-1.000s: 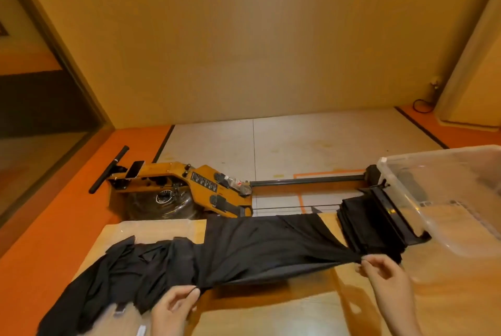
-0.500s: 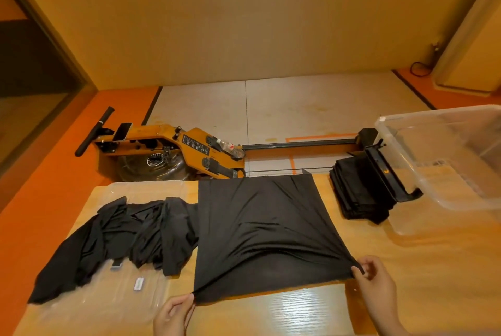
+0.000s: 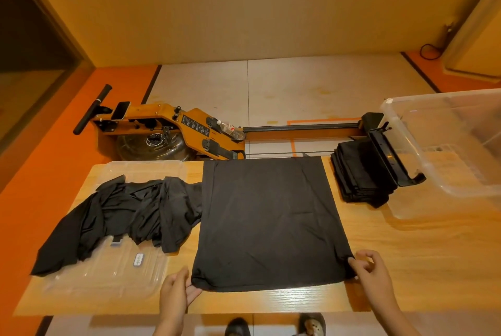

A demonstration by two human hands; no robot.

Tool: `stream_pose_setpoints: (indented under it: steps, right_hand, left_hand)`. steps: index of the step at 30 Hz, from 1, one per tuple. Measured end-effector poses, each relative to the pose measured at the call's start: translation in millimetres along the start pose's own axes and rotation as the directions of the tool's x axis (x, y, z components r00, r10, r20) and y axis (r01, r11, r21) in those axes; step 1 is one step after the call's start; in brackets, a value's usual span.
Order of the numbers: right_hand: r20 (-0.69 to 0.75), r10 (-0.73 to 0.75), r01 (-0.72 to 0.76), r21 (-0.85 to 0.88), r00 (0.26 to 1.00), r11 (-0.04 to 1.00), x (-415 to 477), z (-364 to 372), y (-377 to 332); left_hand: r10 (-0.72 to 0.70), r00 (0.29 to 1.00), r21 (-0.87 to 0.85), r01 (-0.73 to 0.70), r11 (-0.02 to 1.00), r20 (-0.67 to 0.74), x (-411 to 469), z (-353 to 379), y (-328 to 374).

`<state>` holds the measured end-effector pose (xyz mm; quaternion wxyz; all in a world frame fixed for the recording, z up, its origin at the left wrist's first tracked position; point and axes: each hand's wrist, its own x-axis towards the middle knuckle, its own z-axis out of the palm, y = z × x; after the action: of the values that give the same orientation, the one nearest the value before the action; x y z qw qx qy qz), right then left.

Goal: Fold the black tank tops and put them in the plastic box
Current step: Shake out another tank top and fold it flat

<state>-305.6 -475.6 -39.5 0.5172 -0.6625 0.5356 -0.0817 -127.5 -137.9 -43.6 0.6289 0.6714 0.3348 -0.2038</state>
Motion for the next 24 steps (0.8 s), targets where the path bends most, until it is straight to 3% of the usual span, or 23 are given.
stream_pose_setpoints:
  steps: [3,15,24]
  right_hand:
    - [0.007,0.071,-0.072,0.053,0.997,0.996,2.1,2.9,-7.7]
    - [0.073,0.190,-0.180,-0.116,0.979,0.977,12.5,-3.5,-7.2]
    - [0.105,0.216,-0.210,-0.068,0.971,0.975,-0.3,-13.7,-11.8]
  left_hand:
    - [-0.033,0.999,0.058,0.033,0.998,-0.002,5.5,1.7,4.9]
    - [0.020,1.000,0.394,-0.016,0.919,-0.005,6.0,-6.8,0.4]
    - [0.052,0.981,0.540,-0.148,0.828,0.189,5.8,-22.7,8.2]
